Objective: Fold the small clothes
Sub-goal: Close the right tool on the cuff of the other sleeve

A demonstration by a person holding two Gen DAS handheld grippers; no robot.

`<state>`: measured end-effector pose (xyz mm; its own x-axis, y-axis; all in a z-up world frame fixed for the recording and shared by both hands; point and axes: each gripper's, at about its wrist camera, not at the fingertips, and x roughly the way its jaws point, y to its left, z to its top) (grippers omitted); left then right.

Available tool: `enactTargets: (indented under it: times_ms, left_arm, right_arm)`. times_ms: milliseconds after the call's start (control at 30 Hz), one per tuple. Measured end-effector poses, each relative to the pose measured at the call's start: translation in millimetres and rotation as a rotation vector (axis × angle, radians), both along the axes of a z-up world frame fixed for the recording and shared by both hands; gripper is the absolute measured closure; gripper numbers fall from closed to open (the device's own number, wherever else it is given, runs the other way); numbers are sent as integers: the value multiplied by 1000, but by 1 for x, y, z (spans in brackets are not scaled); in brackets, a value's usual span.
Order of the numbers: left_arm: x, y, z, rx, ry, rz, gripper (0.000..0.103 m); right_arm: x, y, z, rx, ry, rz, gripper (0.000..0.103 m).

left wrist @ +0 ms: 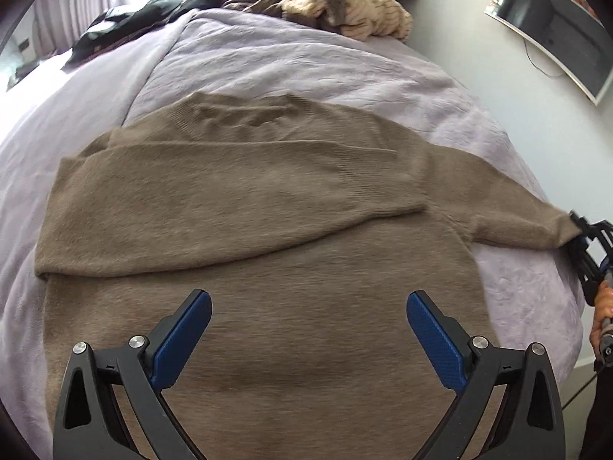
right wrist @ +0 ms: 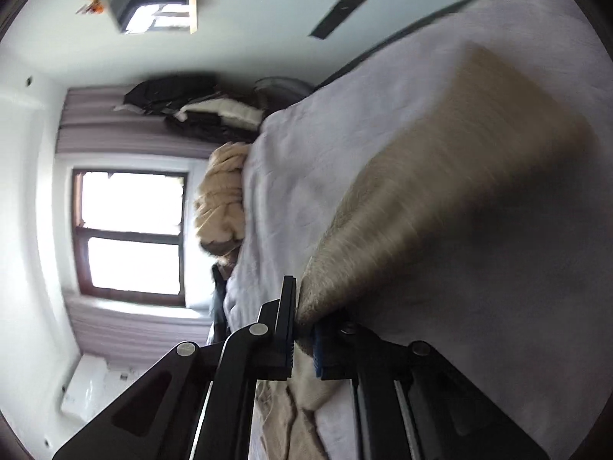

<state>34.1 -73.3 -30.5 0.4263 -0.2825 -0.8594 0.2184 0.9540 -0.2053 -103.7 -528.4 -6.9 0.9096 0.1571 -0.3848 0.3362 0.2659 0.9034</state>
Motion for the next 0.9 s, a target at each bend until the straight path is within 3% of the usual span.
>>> enactTargets:
  times_ms: [167,333,500,600,700,767,800,900]
  left_arm:
    - [3,48,3,-37,-27,77,1]
    - [5,92,13,-37,-82,142,1]
    - [7,139,17,-32,-116,211,1]
    - [8,160,12,-42,-105,238,1]
    - [7,179,6,-44,-102,250,1]
    - [7,188,3,-40,-108,252,1]
    - [7,192,2,-38,-110,254,1]
    - [9,203,-1,-48,-111,264,1]
  right_arm:
    - [54,62,49,-143,-60,200,95]
    - [130,169,74,-314,-68,482,95]
    - [185,306,36,-440,17,781,95]
    - [208,367,-16,-481,163,911,93]
    - [213,383,-52,-448,302,902,90]
    - [206,374,-56,-391,301,851,81]
    - [204,367,-55,-379,294,813,70]
    - [201,349,-43,-380,263,687,68]
